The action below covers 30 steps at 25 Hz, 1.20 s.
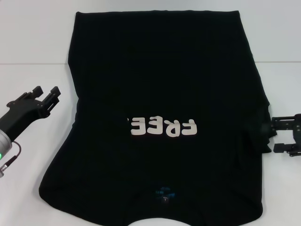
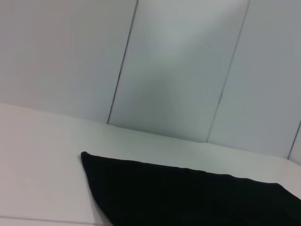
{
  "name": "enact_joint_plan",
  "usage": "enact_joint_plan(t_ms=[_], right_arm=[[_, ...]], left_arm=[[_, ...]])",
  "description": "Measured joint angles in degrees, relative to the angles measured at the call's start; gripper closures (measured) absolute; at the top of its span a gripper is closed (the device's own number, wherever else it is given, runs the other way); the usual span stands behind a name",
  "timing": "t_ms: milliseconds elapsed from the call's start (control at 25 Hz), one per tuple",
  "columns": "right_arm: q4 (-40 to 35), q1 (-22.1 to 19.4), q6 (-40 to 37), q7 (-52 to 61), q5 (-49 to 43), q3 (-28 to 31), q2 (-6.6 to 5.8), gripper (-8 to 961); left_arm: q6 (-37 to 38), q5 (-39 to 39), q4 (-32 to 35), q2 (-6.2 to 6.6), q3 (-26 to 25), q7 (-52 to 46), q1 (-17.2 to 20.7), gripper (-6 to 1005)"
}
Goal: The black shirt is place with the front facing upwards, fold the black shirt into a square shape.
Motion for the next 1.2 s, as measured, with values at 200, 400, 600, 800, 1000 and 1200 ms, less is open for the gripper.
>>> enact_joint_plan(t_ms=[200, 400, 600, 800, 1000, 1200], right_arm=[[0.1, 0.8, 1.5, 0.5, -2.2, 0.0, 0.56, 153], [-0.2, 0.3, 3.6, -0.7, -2.1, 0.0, 1.5, 194], [-0.1, 1.0, 5.1, -2.0, -2.1, -0.2, 2.77, 235], [-0.2, 1.6, 5.9, -2.1, -2.2, -0.7, 3.48, 276], [0.0, 1.6, 7.9, -2.1, -2.2, -1.1, 3.54, 343], [0.2, 1.5, 9.7, -2.6, -2.2, -1.2, 3.71, 344]], left_arm=[[0.0, -0.1, 0.0, 0.07, 0.0, 0.4, 0.0, 459], [-0.1, -0.2, 0.0, 0.07, 0.0, 0.8, -0.2, 459], [-0.1, -0.2, 0.0, 0.05, 0.0, 0.8, -0.3, 459], [-0.1, -0.2, 0.0, -0.01, 0.0, 1.2, -0.2, 459], [-0.1, -0.2, 0.0, -0.02, 0.0, 1.4, 0.0, 459], [-0.1, -0.2, 0.0, -0.02, 0.0, 1.4, 0.0, 459]])
